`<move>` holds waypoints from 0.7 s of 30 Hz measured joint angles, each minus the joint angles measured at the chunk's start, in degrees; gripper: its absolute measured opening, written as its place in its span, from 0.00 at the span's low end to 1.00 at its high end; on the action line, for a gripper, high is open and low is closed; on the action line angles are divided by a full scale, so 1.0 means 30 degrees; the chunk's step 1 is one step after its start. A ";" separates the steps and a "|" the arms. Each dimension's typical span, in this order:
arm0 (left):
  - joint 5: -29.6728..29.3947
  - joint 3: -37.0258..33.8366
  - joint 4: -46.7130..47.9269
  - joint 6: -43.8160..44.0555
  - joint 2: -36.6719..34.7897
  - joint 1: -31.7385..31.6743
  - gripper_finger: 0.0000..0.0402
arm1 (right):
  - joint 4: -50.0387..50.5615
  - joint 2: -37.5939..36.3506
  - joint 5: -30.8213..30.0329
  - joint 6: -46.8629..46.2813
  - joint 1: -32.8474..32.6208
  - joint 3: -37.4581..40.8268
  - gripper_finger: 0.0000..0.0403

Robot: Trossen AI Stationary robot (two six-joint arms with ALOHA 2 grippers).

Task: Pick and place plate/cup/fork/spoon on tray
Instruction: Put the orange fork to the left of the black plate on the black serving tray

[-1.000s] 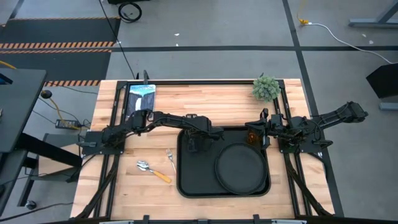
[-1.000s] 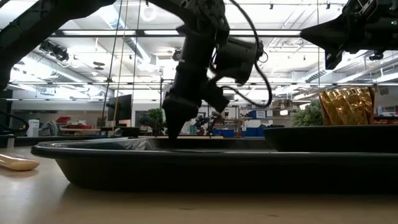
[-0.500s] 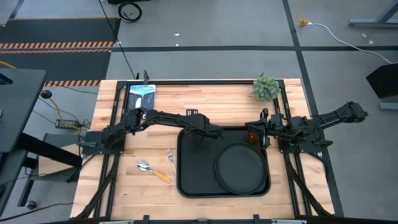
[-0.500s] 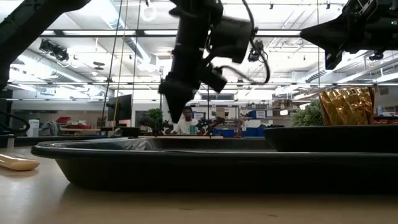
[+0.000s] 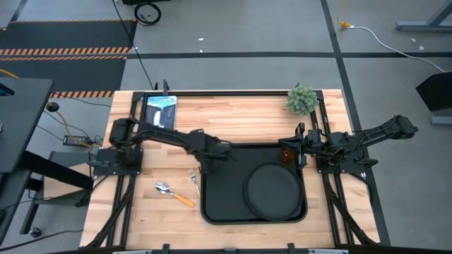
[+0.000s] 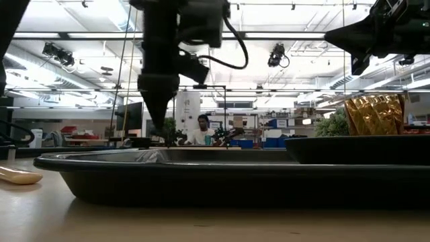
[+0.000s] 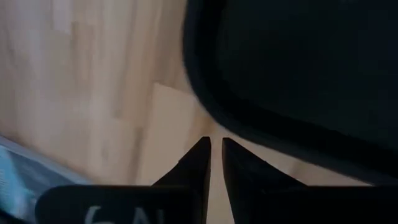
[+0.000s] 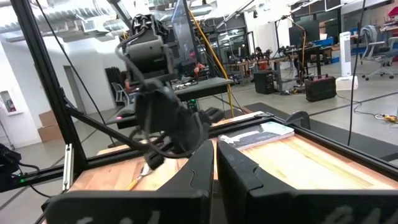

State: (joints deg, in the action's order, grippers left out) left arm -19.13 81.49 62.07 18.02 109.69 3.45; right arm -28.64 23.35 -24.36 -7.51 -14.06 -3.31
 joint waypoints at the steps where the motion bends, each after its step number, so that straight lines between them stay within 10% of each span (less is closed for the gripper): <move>1: 0.0110 -0.0168 0.0030 0.1009 -0.0158 0.0128 0.12 | -0.0002 0.0000 0.0005 -0.0005 0.0000 0.0000 0.07; 21: 0.3447 -0.1130 0.0216 1.8964 -0.0210 0.4658 0.31 | -0.0002 0.0000 0.0000 -0.0002 -0.0002 0.0000 0.07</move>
State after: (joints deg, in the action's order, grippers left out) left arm -8.79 78.10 62.72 74.91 109.06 17.43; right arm -28.64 23.35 -24.36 -7.52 -14.07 -3.31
